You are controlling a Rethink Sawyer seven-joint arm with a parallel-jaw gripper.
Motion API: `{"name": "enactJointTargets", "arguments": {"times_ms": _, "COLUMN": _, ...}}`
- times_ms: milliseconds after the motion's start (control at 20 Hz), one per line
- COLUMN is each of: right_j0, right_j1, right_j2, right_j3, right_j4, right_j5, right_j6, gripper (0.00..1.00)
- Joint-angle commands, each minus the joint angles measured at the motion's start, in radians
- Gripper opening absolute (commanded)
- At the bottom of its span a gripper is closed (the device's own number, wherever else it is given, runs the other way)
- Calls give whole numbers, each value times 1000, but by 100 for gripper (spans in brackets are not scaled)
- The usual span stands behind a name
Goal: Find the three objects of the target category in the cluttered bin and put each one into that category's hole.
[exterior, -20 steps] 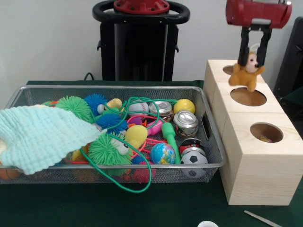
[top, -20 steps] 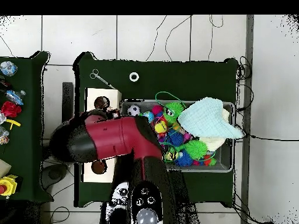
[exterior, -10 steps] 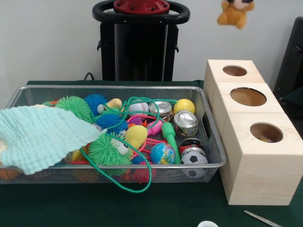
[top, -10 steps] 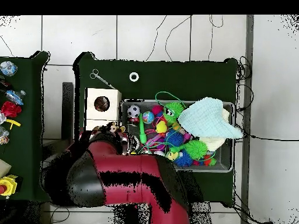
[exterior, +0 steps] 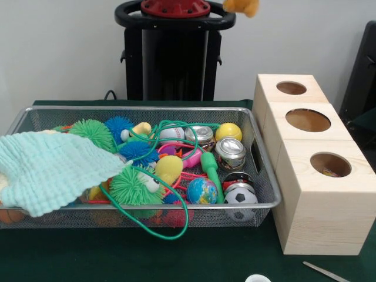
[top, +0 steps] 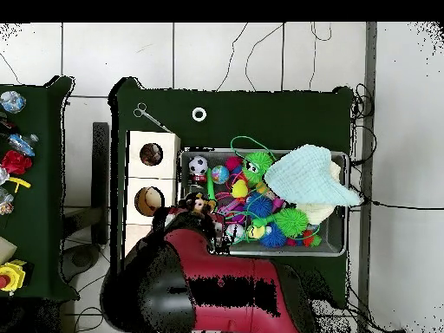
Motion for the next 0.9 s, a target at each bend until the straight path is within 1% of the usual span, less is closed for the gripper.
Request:
{"name": "enactJointTargets", "arguments": {"times_ms": 50, "right_j0": -11, "right_j1": 140, "right_j2": 8, "right_j3": 116, "right_j4": -130, "right_j5": -96, "right_j6": 42, "gripper": 0}}
{"name": "enactJointTargets", "arguments": {"times_ms": 200, "right_j0": 12, "right_j1": 194, "right_j2": -12, "right_j3": 89, "right_j4": -167, "right_j5": -137, "right_j6": 103, "gripper": 0}}
{"name": "enactJointTargets", "arguments": {"times_ms": 300, "right_j0": 26, "right_j1": 217, "right_j2": -24, "right_j3": 83, "right_j4": -181, "right_j5": -162, "right_j6": 130, "gripper": 0}}
{"name": "enactJointTargets", "arguments": {"times_ms": 350, "right_j0": 32, "right_j1": 221, "right_j2": -28, "right_j3": 83, "right_j4": -183, "right_j5": -156, "right_j6": 133, "gripper": 0}}
{"name": "enactJointTargets", "arguments": {"times_ms": 550, "right_j0": 69, "right_j1": 227, "right_j2": -48, "right_j3": 89, "right_j4": -172, "right_j5": -121, "right_j6": 158, "gripper": 0}}
{"name": "enactJointTargets", "arguments": {"times_ms": 800, "right_j0": 130, "right_j1": 258, "right_j2": -81, "right_j3": 91, "right_j4": -152, "right_j5": -149, "right_j6": 214, "gripper": 0}}
{"name": "enactJointTargets", "arguments": {"times_ms": 900, "right_j0": 162, "right_j1": 255, "right_j2": -96, "right_j3": 91, "right_j4": -131, "right_j5": -129, "right_j6": 239, "gripper": 0}}
